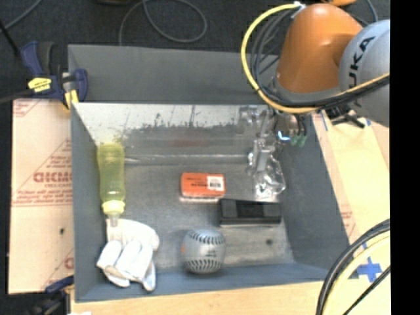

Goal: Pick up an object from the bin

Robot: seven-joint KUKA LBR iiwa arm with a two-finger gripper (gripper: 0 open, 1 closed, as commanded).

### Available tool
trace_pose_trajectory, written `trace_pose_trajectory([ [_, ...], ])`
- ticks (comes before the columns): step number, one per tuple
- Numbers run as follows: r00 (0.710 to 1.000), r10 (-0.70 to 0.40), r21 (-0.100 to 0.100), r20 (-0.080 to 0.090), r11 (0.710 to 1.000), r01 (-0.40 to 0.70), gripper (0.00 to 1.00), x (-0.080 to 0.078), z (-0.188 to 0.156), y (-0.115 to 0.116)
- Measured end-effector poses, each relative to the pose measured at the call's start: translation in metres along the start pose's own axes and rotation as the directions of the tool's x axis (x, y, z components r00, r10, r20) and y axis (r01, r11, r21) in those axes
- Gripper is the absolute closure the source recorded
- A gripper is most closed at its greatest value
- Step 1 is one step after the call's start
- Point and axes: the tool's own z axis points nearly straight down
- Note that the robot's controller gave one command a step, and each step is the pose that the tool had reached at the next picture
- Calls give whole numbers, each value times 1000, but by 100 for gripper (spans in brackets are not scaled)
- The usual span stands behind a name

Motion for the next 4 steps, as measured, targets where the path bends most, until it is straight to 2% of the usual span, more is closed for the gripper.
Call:
trace_pose_trajectory([
  [1, 1000, 0, 0, 8, 1000, 0, 0, -1, -5, 0],
  [2, 997, 76, -1, 12, 997, -76, 0, 3, 22, -1],
  [3, 992, 122, -2, 15, 993, -122, 0, 12, 81, -19],
  [4, 992, 129, 3, 7, 992, -129, 0, 14, 104, -15],
])
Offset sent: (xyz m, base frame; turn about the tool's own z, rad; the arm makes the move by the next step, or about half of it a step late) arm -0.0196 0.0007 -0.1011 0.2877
